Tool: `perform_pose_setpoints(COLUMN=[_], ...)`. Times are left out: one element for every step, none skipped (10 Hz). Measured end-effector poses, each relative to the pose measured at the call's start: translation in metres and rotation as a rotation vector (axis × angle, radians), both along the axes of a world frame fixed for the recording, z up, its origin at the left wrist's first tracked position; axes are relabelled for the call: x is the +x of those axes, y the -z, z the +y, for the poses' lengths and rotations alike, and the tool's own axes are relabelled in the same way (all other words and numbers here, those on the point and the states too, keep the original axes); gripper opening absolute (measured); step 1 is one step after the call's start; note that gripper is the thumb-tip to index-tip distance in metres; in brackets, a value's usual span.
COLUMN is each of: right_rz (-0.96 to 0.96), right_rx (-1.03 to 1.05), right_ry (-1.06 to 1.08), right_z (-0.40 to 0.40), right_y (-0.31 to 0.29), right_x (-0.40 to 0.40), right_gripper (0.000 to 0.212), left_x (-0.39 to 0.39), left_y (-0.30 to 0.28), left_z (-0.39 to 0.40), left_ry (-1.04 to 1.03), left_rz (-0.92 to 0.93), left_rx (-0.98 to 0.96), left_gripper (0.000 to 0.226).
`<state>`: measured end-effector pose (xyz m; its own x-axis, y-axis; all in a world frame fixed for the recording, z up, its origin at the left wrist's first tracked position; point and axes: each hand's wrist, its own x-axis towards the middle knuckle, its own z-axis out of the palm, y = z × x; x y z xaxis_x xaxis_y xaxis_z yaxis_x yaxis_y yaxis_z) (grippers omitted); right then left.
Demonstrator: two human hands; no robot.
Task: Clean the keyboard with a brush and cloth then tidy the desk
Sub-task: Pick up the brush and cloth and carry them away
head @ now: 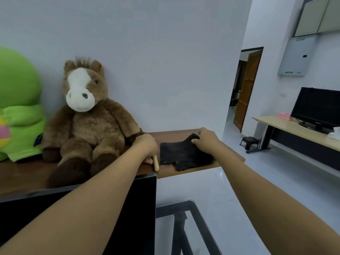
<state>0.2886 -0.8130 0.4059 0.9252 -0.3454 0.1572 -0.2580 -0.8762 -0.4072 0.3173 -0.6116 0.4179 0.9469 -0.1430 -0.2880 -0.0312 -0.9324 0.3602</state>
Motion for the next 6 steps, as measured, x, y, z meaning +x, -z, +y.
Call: perform_pose_setpoints(right_rz=[-0.143, -0.043, 0.109, 0.096, 0.082, -0.022], right_rx=[-0.216, -0.174, -0.186, -0.243, -0.186, -0.128], right_ry=[-0.052, -0.167, -0.185, -0.189, -0.161, -0.088], right_z=[0.005, 0.017, 0.027, 0.028, 0.026, 0.037], right_y=[0.005, 0.012, 0.025, 0.031, 0.027, 0.01], right_x=[-0.009, -0.012, -0.01, -0.008, -0.01, -0.021], right_gripper=[0.055, 0.052, 0.044, 0.038, 0.037, 0.035], left_x=[0.007, 0.005, 0.0, -0.006, -0.011, -0.026], left_y=[0.0, -0.002, -0.003, -0.001, -0.004, -0.019], left_z=[-0.006, -0.008, -0.009, -0.003, 0.006, 0.022], left_ry=[-0.031, -0.078, -0.07, -0.034, 0.031, 0.086], left_rz=[0.025, 0.092, 0.069, 0.02, -0.202, -0.301], left_rx=[0.011, 0.002, -0.032, -0.106, -0.251, -0.278], left_gripper=[0.029, 0.038, 0.038, 0.037, 0.022, 0.023])
